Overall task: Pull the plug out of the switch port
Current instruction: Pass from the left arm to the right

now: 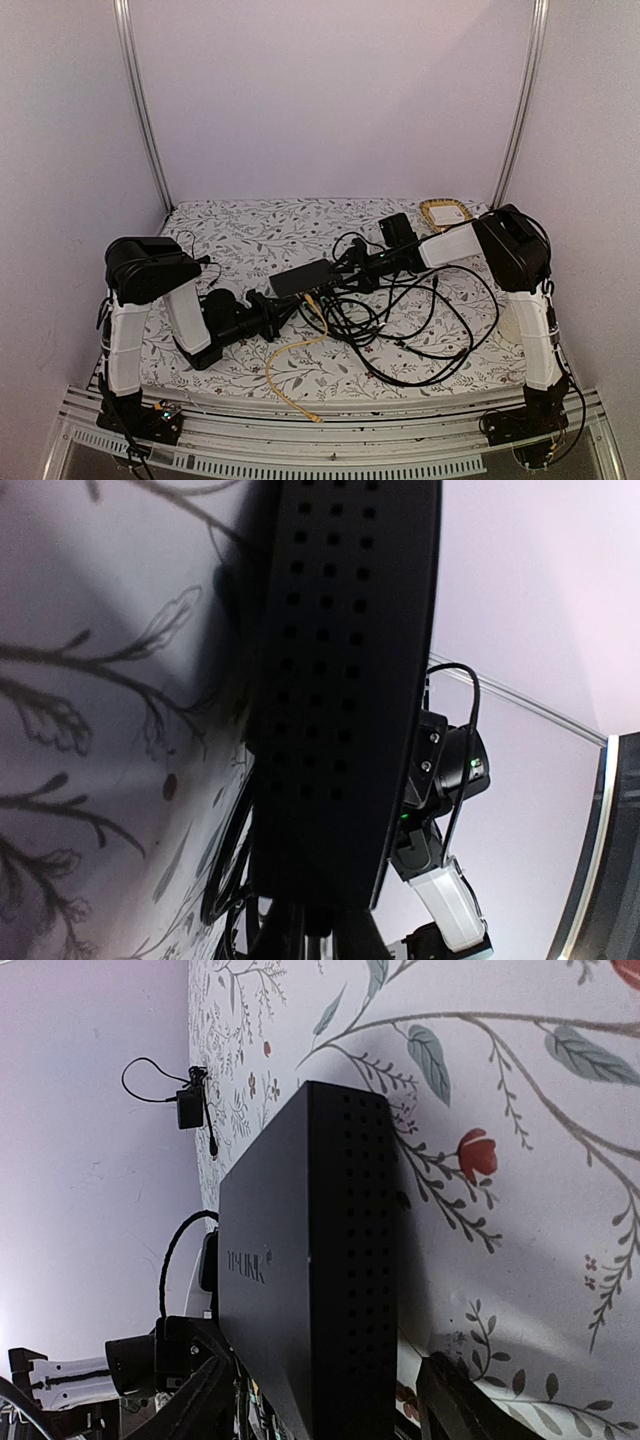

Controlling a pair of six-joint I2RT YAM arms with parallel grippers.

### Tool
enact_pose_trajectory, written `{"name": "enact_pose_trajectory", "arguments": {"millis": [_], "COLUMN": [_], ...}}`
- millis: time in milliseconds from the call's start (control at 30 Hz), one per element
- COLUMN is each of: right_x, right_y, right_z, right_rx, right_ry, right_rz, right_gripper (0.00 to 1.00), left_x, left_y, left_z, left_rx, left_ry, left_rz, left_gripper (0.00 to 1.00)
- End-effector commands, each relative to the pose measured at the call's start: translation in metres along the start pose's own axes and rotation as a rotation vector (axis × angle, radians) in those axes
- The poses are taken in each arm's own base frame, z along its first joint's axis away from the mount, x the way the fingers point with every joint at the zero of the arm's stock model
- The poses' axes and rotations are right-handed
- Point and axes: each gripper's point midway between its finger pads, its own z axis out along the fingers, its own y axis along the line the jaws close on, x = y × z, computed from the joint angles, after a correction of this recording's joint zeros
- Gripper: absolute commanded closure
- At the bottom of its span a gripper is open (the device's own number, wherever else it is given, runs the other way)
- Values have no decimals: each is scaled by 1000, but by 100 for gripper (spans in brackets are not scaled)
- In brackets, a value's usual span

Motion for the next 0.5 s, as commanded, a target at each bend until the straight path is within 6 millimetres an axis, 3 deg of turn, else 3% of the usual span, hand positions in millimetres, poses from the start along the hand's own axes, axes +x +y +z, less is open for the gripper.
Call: {"name": "enact_pose_trajectory", "arguments": {"millis": [0,67,467], "right_x": [-1,2,2], "right_y": [-7,-22,-25], "right_z": [6,14,24], "right_rx": [-29,-29,-94], "right_ry": [18,36,57], "right_rz": [37,76,121], "right_gripper": [35,35,36], "left_x": [-14,-13,-6], "left_y": [102,99,88], "left_z": [-13,-9,3], "left_rx": [-273,-255,-206], "left_ry": [-4,12,72], "left_rz": [-77,-77,-46], "left_gripper": [100,100,100]}}
